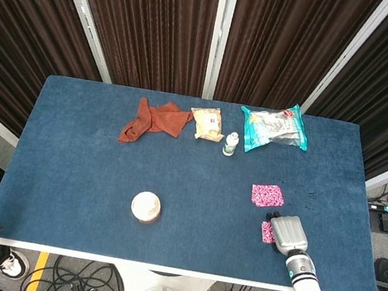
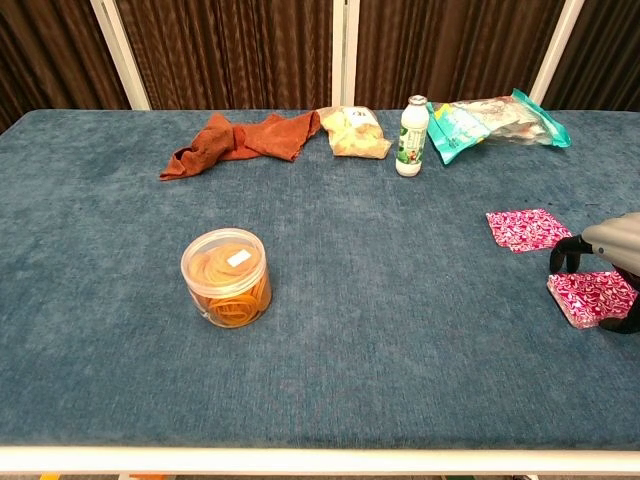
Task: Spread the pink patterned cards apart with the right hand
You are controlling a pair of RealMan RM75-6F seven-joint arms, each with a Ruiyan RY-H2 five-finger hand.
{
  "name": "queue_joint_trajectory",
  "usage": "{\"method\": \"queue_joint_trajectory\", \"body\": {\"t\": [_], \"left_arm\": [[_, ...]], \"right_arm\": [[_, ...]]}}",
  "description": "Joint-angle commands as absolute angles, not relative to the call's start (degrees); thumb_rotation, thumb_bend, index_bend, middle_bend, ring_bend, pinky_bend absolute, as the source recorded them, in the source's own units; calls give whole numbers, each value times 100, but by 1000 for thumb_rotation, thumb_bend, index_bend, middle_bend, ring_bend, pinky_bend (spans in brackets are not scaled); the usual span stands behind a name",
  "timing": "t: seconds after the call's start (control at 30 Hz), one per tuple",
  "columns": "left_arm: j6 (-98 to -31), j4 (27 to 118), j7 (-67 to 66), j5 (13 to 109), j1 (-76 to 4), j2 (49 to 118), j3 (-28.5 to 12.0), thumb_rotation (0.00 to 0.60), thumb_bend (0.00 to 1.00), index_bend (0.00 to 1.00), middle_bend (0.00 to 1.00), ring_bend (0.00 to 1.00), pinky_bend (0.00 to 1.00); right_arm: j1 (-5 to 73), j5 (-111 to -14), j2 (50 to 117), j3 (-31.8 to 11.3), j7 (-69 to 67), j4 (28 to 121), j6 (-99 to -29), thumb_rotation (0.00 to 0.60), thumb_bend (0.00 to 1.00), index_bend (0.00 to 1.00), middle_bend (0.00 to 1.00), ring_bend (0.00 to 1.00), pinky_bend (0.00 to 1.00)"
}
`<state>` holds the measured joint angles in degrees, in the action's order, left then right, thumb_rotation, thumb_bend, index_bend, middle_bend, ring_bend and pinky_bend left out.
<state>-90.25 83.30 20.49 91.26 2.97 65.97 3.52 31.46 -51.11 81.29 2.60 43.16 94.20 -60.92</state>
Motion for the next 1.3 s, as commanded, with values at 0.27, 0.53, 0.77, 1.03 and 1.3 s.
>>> {"method": "queue_joint_trajectory", "body": {"t": [0.27, 0.53, 0.77, 1.03, 1.3], "left_arm": [[-9027, 8297, 2080, 9128, 306, 6611, 355, 600, 143, 105, 77, 0, 80], [-9039, 8288, 2095, 9144, 308, 6613, 354, 600, 143, 105, 77, 0, 80], [-9035, 8268, 2089, 9135, 313, 6623, 353, 600, 143, 105, 77, 0, 80], [-9036, 8243, 2110, 9139, 320, 6640, 358, 600, 144, 105, 77, 0, 80], [-9036, 8232, 2128, 9135, 323, 6641, 356, 600, 143, 105, 77, 0, 80]], "right_arm": [[3149, -5061, 8171, 284, 4414, 9438, -6133, 600, 162, 288, 299, 677, 787], [3148, -5046, 8159, 284, 4458, 9479, -6186, 600, 163, 299, 310, 677, 788], [3152, -5016, 8215, 290, 4480, 9414, -6176, 600, 170, 312, 323, 677, 787], [3131, -5062, 8253, 280, 4465, 9359, -6233, 600, 192, 348, 354, 678, 787], [3126, -5102, 8268, 262, 4448, 9337, -6246, 600, 202, 381, 379, 692, 787]]}}
